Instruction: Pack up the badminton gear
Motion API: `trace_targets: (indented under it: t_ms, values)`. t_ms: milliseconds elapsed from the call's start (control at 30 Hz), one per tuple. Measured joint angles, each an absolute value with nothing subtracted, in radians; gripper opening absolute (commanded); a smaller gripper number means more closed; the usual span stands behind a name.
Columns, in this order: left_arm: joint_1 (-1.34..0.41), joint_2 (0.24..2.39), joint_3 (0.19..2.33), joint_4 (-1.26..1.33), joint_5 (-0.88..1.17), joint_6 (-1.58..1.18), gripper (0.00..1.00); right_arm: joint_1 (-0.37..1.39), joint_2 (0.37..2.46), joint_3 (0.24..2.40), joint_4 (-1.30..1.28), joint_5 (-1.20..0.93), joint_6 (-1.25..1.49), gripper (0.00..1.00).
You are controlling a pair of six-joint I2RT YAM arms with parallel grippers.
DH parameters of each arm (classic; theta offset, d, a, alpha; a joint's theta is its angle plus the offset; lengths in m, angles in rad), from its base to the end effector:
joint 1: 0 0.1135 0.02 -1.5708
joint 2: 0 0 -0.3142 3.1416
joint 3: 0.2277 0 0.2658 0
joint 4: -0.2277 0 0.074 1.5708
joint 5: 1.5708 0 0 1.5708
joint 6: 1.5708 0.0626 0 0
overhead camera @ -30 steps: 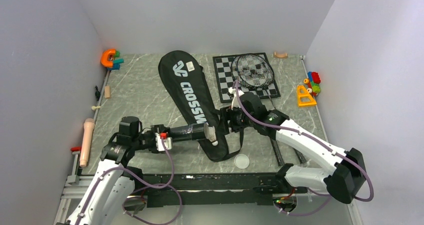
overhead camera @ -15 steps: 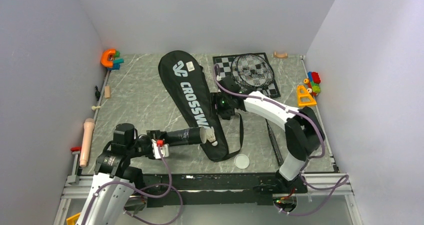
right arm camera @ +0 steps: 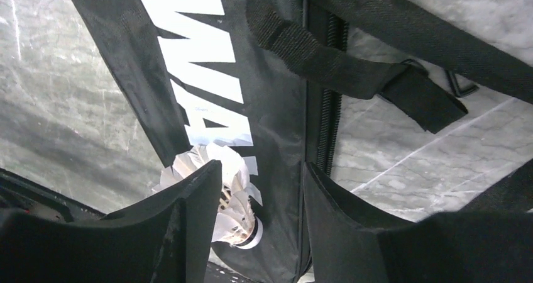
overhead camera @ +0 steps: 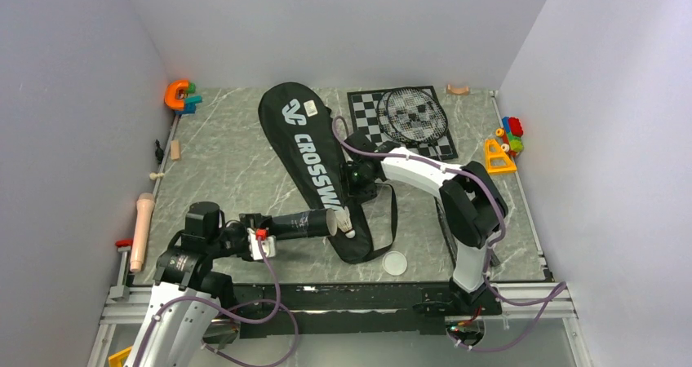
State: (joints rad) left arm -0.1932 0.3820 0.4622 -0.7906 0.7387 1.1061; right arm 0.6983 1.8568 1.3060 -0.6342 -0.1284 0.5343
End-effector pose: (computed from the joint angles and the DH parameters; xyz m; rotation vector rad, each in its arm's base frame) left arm 0.0635 -0.0554 0.2327 1.5341 1.4159 -0.2985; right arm 0.3103 0.2710 0.2045 -0.2703 2.8499 0.4733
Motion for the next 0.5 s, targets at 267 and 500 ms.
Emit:
trace_targets:
  t_ms: [267,500]
  values:
    - [-0.193,0.389,0.457,-0.785,0.739,1.118,0.0,0.719,1.885,1.306,-0.628,-0.164,0.539,0.36]
    - [-0.192,0.399,0.449,-0.775,0.74,1.125,0.0,0.722,1.888,1.306,-0.63,-0.166,0.542,0.03]
